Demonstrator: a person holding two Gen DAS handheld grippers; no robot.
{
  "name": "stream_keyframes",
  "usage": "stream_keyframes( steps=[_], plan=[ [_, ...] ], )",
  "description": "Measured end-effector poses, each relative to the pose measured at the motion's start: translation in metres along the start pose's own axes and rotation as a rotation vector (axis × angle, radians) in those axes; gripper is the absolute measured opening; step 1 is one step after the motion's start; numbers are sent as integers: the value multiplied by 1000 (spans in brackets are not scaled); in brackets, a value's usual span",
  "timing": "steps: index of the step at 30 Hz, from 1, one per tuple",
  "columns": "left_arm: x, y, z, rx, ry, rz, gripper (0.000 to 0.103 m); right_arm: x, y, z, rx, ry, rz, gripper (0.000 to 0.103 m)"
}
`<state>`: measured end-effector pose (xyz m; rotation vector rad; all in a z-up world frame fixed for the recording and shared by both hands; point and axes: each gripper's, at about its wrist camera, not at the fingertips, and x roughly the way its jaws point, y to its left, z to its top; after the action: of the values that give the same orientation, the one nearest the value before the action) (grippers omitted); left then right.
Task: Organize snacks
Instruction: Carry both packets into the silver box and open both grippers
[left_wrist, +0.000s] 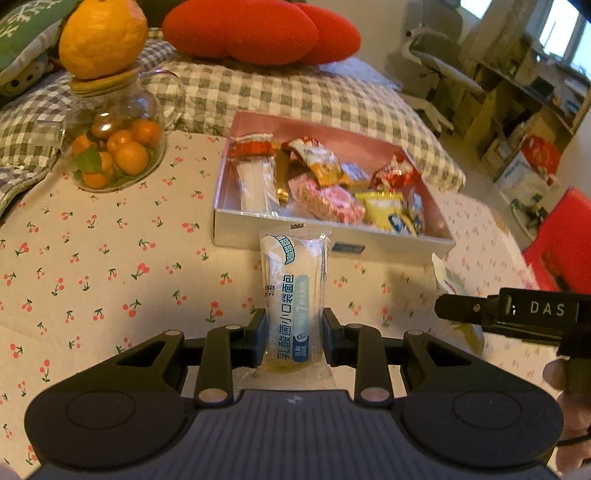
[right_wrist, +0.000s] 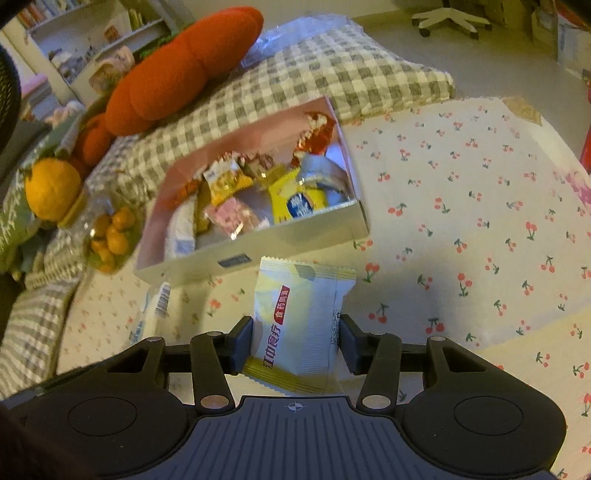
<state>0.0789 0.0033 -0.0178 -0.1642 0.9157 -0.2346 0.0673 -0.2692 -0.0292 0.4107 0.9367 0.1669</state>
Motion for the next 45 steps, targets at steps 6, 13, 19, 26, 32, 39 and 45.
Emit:
stream_keyframes(
  steps=[6, 13, 19, 26, 32, 39, 45],
  plan=[
    [1, -2, 12, -61, -24, -12, 27, -6, 4, 15, 37, -40, 44, 48],
    [7, -8, 32, -69, -47, 12, 27, -5, 3, 36, 104, -88, 89, 48],
    [28, -10, 51, -78, -75, 25, 27, -2, -3, 47, 151, -119, 122, 48],
    [48, -4, 61, -105, -92, 36, 27, 10, -11, 56, 164, -148, 134, 48],
    [57, -4, 66, -95, -119, 41, 27, 21, -19, 63, 167, -161, 132, 48],
    [71, -3, 70, -106, -116, 22, 32, 32, -20, 73, 152, -170, 132, 48],
    [68, -2, 72, -122, -132, 27, 53, 44, -14, 85, 124, -170, 129, 48]
  ],
)
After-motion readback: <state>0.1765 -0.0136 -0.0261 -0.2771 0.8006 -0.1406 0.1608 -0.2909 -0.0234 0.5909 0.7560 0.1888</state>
